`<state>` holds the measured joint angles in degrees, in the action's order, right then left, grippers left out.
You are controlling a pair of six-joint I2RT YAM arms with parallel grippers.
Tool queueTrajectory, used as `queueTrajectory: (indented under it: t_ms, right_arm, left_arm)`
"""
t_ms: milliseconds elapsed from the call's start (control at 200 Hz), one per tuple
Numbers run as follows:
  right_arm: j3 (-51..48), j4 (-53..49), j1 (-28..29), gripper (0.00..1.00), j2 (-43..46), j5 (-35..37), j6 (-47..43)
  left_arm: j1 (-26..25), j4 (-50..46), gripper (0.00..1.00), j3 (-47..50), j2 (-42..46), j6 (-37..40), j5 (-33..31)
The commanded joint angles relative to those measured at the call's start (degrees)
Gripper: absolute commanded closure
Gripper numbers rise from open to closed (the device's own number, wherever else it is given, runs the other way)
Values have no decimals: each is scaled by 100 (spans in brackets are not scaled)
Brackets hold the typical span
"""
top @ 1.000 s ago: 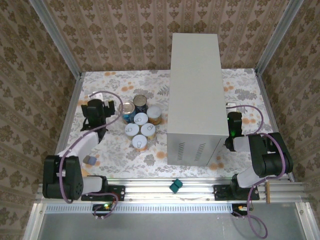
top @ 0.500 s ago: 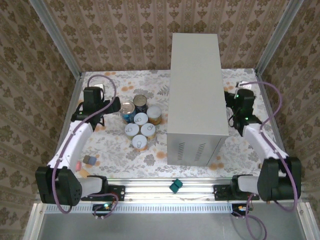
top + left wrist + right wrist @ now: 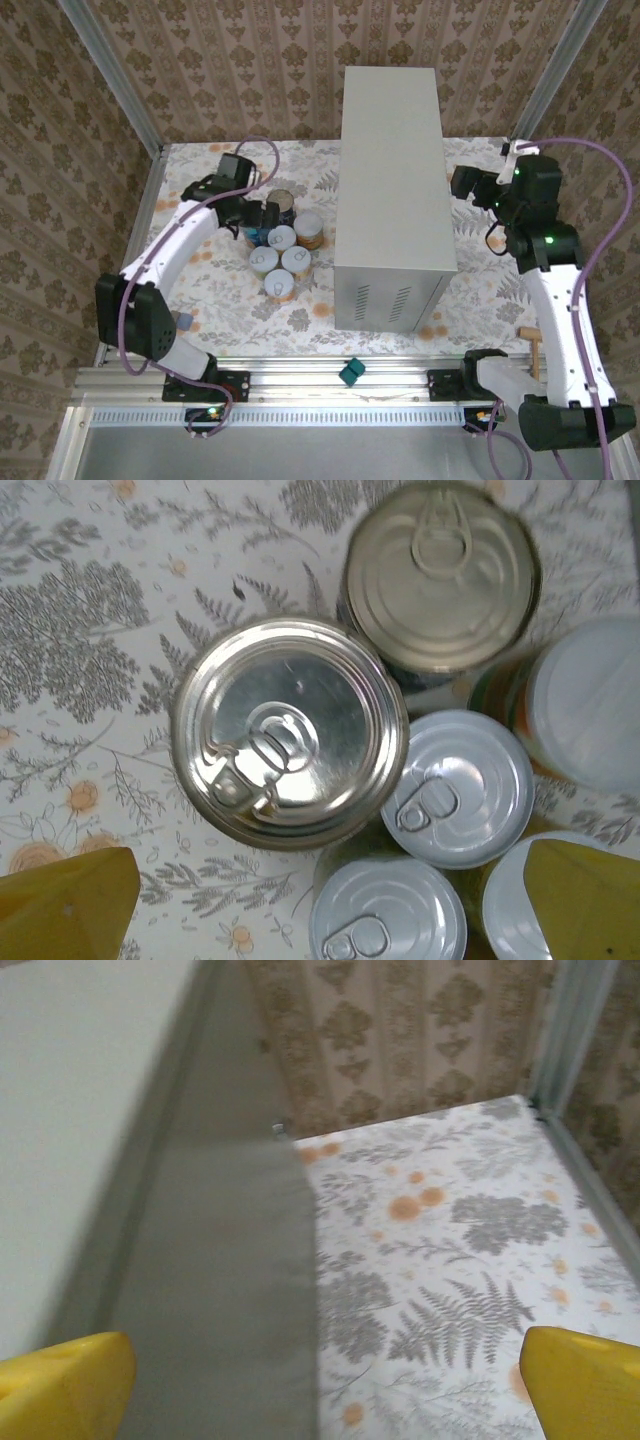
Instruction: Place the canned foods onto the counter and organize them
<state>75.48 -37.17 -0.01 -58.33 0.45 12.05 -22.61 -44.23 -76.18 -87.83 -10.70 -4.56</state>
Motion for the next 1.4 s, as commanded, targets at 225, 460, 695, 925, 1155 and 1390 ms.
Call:
queueTrajectory:
  t_ms: [225,460,695,925,1155,1390]
  right_arm:
    - [2274,-2446,1795,0,-209,-1293,-885]
    - [2447,-2662,2424,0,-173,-1338,-819]
    - [2171,-2551,2622,0,-30,-1258,-731]
    - [1997,-2489,2671,0,-4,-1244,-783]
    - [1924,-2358,2691,0,15,-1318,-863]
    - [1964,-2278,2708,0,-126,-1391,-830]
  left_arm:
    - [-315,-519,0,-253,-206,125,-589]
    - [-308,-447,0,-237,-287,270,-537]
    - [-289,-489,0,-426,-578,222,-504]
    - [-155,-250,0,-277,-704,111,-565]
    - [-16,-78,0,-171,-889,120,-619]
    - [249,133,0,-48,-995,198,-449]
